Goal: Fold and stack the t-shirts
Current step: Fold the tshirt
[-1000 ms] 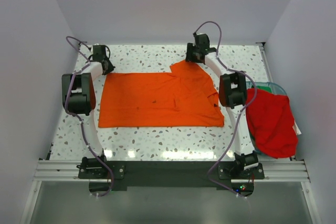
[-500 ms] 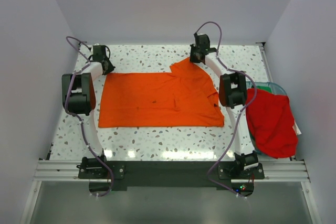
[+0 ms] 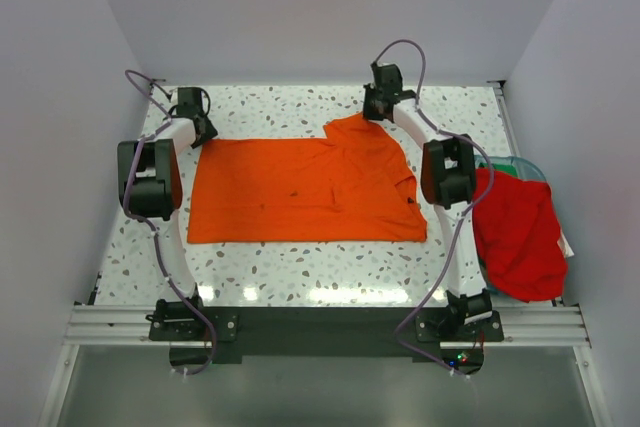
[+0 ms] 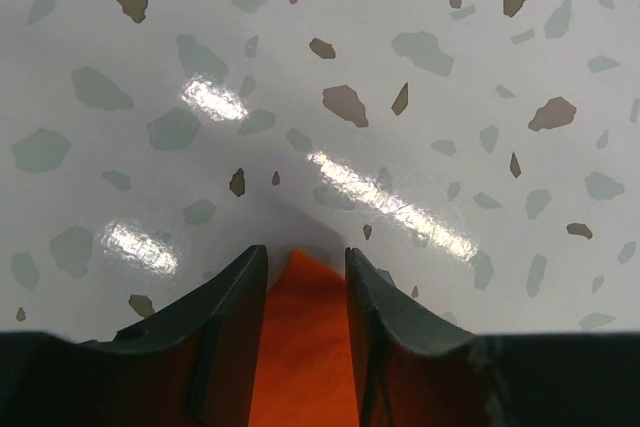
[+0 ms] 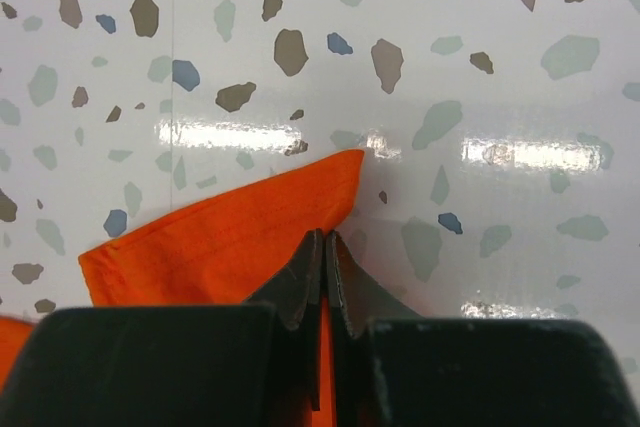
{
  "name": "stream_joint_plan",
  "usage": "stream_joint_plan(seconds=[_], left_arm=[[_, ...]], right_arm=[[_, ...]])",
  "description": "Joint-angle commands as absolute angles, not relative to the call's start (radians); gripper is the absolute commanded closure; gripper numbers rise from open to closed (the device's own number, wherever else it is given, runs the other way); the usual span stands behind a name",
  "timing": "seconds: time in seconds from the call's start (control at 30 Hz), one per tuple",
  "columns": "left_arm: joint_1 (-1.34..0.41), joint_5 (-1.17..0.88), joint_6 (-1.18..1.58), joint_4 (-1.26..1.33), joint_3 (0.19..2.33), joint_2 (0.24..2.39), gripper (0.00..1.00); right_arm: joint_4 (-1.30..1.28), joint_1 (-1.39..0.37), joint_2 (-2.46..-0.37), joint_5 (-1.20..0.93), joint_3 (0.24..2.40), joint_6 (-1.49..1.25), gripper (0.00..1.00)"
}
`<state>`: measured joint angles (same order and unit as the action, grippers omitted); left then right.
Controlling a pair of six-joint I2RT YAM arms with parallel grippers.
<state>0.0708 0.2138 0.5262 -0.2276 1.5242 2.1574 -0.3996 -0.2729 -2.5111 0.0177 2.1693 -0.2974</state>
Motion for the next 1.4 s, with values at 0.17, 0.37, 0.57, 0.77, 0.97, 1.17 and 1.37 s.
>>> stream_joint_plan(seconds=[0.17, 0.37, 0.57, 0.77, 0.97, 1.17, 1.37], left_arm=[[0.074, 0.203, 0.499, -0.215, 1.522, 2.109, 0.59], [0.072, 0.167, 0.491, -0.186, 1.540, 2.111, 0.84], [0.074, 0.147, 0.489, -0.135, 1.548, 2.092, 1.00], [0.081, 0.134, 0.505, -0.089, 1.534, 2.068, 1.00], [0.094, 0.094, 0.520, -0.017, 1.485, 2.037, 1.00], [0.107, 0.083, 0.538, 0.064, 1.395, 1.977, 1.00], [0.117, 0.080, 0.568, 0.100, 1.295, 1.895, 1.00]], right_arm=[[-0.368, -0.268, -2.364, 0.037, 2.135, -0.288, 1.00], [-0.365, -0.262, -2.330, 0.034, 2.111, -0.291, 1.00], [-0.339, -0.247, -2.272, 0.020, 2.059, -0.308, 1.00], [-0.325, -0.229, -2.194, 0.008, 1.996, -0.316, 1.00], [-0.287, -0.225, -2.090, 0.002, 1.872, -0.325, 1.00], [-0.250, -0.224, -1.987, 0.002, 1.721, -0.339, 1.00], [-0.229, -0.224, -1.852, 0.002, 1.543, -0.379, 1.00]])
